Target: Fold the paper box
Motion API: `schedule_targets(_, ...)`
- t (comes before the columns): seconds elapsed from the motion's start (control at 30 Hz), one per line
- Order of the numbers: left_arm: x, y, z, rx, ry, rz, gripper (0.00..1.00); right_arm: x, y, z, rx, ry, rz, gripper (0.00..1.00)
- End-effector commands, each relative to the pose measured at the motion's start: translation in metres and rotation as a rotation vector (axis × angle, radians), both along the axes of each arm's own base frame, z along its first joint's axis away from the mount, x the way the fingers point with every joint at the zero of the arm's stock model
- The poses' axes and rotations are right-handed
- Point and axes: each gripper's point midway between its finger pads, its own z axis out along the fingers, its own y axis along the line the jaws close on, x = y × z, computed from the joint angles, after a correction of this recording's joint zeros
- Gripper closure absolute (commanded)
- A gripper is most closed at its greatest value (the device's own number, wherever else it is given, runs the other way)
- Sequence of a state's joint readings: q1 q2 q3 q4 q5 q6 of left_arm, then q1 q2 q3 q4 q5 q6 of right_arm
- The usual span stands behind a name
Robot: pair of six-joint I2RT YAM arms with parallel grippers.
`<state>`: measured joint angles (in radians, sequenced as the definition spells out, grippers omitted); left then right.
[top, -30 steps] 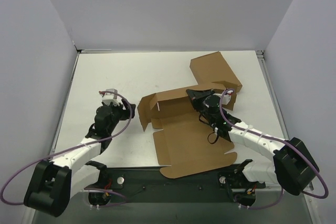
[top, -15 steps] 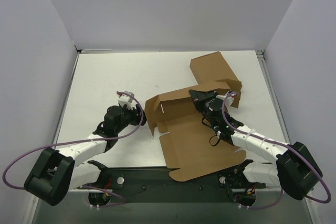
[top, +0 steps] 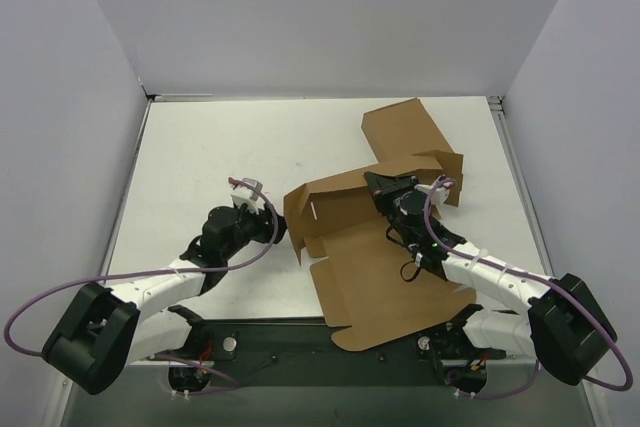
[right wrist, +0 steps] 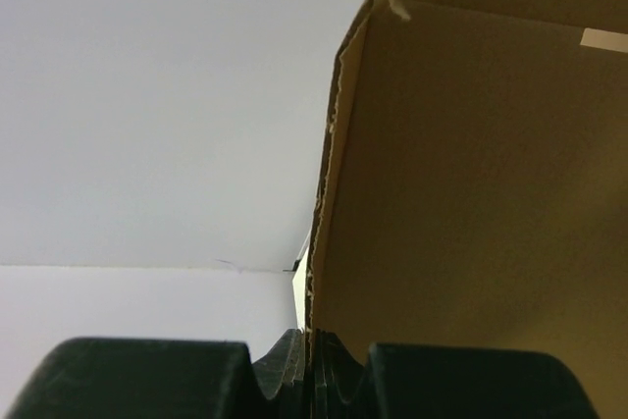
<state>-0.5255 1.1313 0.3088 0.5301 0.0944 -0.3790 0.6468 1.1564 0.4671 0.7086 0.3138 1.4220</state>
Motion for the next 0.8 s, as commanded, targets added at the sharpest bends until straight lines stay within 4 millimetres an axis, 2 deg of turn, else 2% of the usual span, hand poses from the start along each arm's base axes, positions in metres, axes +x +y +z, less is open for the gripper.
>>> schedule_targets(0.0, -0.008, -0.025, 0.029, -0.085, -0.100, -0.112, 0.31, -0.004, -0.007, -0.003, -0.074, -0.022, -0.007, 1.00)
schedule_targets(0.2, -0.012, -0.027, 0.026, -0.071, -0.103, -0.125, 0.32, -0.005, -0.009, 0.002, -0.143, -0.094, 0.008, 1.00)
schedule_targets(0.47, -0.014, -0.034, 0.028, -0.092, -0.111, -0.130, 0.32, -0.012, -0.001, 0.009, -0.219, -0.179, 0.092, 1.00)
schedule_targets(0.77, -0.010, -0.020, 0.019, -0.052, -0.127, -0.066, 0.32, -0.023, -0.003, 0.010, -0.296, -0.186, 0.147, 1.00)
